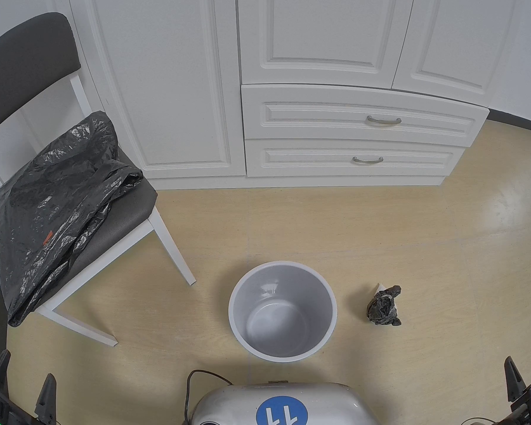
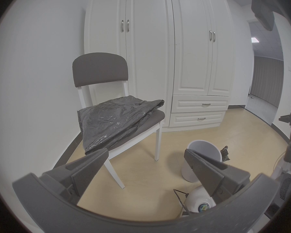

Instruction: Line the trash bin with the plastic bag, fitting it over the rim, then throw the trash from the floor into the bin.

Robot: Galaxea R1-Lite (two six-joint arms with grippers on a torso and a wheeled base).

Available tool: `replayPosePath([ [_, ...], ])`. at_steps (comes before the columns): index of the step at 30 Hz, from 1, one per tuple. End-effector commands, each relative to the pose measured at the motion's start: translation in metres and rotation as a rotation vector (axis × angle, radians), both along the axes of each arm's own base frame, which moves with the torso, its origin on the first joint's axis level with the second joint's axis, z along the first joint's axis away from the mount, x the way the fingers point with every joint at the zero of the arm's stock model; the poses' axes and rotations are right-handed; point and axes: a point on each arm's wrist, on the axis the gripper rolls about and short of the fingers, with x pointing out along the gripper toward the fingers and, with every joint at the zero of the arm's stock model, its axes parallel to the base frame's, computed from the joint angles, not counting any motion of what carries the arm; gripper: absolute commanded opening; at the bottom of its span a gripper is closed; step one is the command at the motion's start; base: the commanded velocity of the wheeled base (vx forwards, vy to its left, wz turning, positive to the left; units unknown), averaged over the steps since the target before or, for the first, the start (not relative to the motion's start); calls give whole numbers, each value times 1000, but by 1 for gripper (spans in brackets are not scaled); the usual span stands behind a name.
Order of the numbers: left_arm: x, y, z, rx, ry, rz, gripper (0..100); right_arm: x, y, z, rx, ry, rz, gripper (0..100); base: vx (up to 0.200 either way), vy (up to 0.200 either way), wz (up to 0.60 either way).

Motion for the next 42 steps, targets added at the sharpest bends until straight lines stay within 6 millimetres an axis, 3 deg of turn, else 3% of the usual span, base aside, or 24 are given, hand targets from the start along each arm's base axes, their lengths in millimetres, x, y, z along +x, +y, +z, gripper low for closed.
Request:
replayPosePath([
  [1,0,0,-5,-2,0,0,100,0,0,-5,-1,0,1,100,0,0,0],
  [20,0,0,-4,8,-14,5,100,0,1,-4,-39,-7,27,100,0,0,0],
  [22,-1,1,6,-54,-78,31,100,0,1,-5,-11,-3,26,100,0,0,0],
  [25,-11,0,39,-140,-255,-8,100,0,0,-4,30,-4,20,100,0,0,0],
  [29,-17,-2,52,-8,-236,-106,100,0,1,-4,-8,-12,24,100,0,0,0],
  [30,-17,-2,54,18,-227,-105,100,-1,1,0,-9,-34,30,100,0,0,0],
  [33,-15,-2,70,68,-164,-63,100,-15,4,51,84,-318,177,100,0,0,0],
  [34,-15,-1,72,67,-159,-55,100,-16,4,53,92,-325,189,100,0,0,0],
  [37,-1,2,108,68,-67,49,100,-2,5,63,112,-170,198,100,0,0,0],
  [40,4,2,116,72,-43,59,100,3,5,67,118,-127,200,100,0,0,0],
  [41,36,2,140,129,89,76,100,27,5,93,135,6,193,100,0,0,0],
  [42,48,2,145,162,133,85,100,38,4,101,138,49,189,100,0,0,0],
])
